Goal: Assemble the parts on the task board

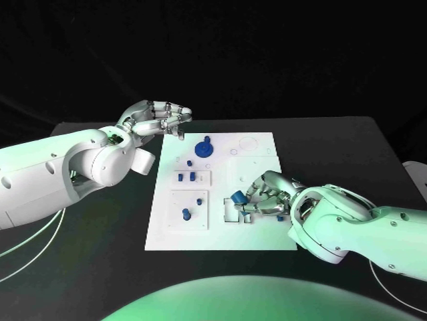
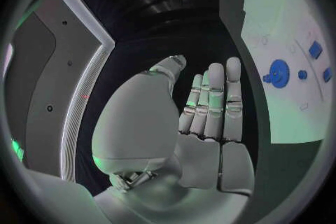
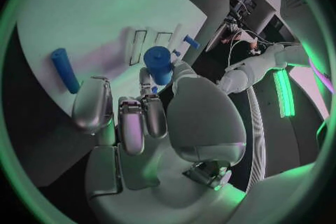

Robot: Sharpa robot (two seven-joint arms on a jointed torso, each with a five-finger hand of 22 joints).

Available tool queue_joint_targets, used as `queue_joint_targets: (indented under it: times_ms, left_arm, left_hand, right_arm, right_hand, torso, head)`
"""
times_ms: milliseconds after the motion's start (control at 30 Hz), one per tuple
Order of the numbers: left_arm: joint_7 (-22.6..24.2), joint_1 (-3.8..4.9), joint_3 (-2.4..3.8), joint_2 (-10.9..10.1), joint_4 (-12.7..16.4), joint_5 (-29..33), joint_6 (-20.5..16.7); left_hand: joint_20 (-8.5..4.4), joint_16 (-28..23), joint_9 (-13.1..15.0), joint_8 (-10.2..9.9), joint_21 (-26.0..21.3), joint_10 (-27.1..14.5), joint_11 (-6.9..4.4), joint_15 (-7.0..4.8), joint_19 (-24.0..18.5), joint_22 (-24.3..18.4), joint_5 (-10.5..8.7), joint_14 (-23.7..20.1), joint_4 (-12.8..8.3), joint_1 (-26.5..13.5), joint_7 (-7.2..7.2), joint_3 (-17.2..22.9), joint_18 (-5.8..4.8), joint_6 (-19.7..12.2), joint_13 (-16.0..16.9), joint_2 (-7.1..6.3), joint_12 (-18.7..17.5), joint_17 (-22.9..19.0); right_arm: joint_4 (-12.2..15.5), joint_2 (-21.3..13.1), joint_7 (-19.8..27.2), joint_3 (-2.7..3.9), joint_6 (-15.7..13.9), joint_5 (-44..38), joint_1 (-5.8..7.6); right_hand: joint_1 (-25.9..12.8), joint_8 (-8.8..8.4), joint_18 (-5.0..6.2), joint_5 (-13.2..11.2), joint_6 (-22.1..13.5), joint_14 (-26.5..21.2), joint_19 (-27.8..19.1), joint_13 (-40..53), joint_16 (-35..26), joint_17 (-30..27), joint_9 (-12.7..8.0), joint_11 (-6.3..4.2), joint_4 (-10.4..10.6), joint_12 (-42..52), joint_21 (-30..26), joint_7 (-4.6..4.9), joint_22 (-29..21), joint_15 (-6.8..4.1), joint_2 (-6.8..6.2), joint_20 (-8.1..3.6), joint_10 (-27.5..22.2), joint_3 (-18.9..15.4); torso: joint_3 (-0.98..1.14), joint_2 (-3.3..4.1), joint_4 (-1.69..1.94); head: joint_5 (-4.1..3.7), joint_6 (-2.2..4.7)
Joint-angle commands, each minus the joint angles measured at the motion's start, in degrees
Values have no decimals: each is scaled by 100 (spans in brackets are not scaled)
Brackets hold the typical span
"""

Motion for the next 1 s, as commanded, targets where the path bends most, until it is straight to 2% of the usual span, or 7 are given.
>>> queue_joint_targets:
  times_ms: [33,467,767,833,900,1000]
  left_arm:
    - [35,3,4,3,20,13,89]
    - [24,3,3,-20,28,38,127]
    - [24,3,3,-26,26,48,151]
    - [27,3,2,-24,26,48,163]
    - [30,3,2,-20,24,49,173]
    - [32,3,2,-15,22,49,184]
  left_hand:
    - [16,15,8,21,-33,-51,0,20,11,-6,15,-30,14,-45,5,31,49,-38,-10,23,30,-6]
    - [17,18,9,33,-38,-58,0,20,12,-8,16,-32,17,-51,6,31,49,-45,-12,23,41,-10]
    - [17,18,9,37,-41,-61,1,21,12,-9,16,-33,21,-58,7,29,49,-47,-13,24,43,-11]
    - [17,18,9,37,-41,-61,1,21,12,-9,16,-33,21,-58,7,29,49,-47,-13,24,43,-11]
    - [17,18,9,37,-41,-61,1,21,12,-9,16,-33,21,-58,7,29,49,-47,-13,24,43,-11]
    - [18,18,9,39,-43,-65,2,22,12,-10,17,-35,24,-62,7,29,49,-49,-14,26,44,-12]
  right_arm:
    - [-68,75,95,1,363,197,0]
    - [-254,277,33,1,519,195,0]
    - [-327,329,-30,2,565,56,0]
    - [-343,351,-39,2,580,28,0]
    - [-370,390,-46,2,596,-10,1]
    - [-391,417,-52,2,580,-58,1]
  right_hand:
    - [-84,-17,-88,-22,115,577,1,627,9,1360,1,-4,13,-20,-12,-68,855,-18,3,-48,100,-19]
    - [-526,-38,-90,-128,206,581,9,636,14,1380,23,-20,19,-21,4,-89,860,-29,58,-54,107,-76]
    - [-851,-24,-84,-355,284,578,3,672,10,1367,74,-38,24,3,-34,-111,853,-45,-2,-67,120,-200]
    - [-958,-31,-81,-477,281,577,-2,665,9,1364,89,-36,26,-9,-57,-110,848,-45,-60,-68,114,-283]
    - [-1076,-71,-78,-270,231,578,-13,638,9,1367,104,-22,25,-50,-103,-91,838,-37,-101,-60,89,-523]
    - [-1171,-128,-71,-215,159,580,-23,614,12,1378,95,4,30,-87,-146,-63,829,-13,-143,-46,64,-812]
  torso:
    - [-2,2,-1]
    - [7,4,-5]
    - [8,3,-1]
    - [8,2,-5]
    - [7,4,-8]
    - [8,4,-6]
  head:
    - [4,-1]
    - [35,-1]
    - [29,-1]
    - [30,-1]
    - [28,-1]
    - [25,-1]
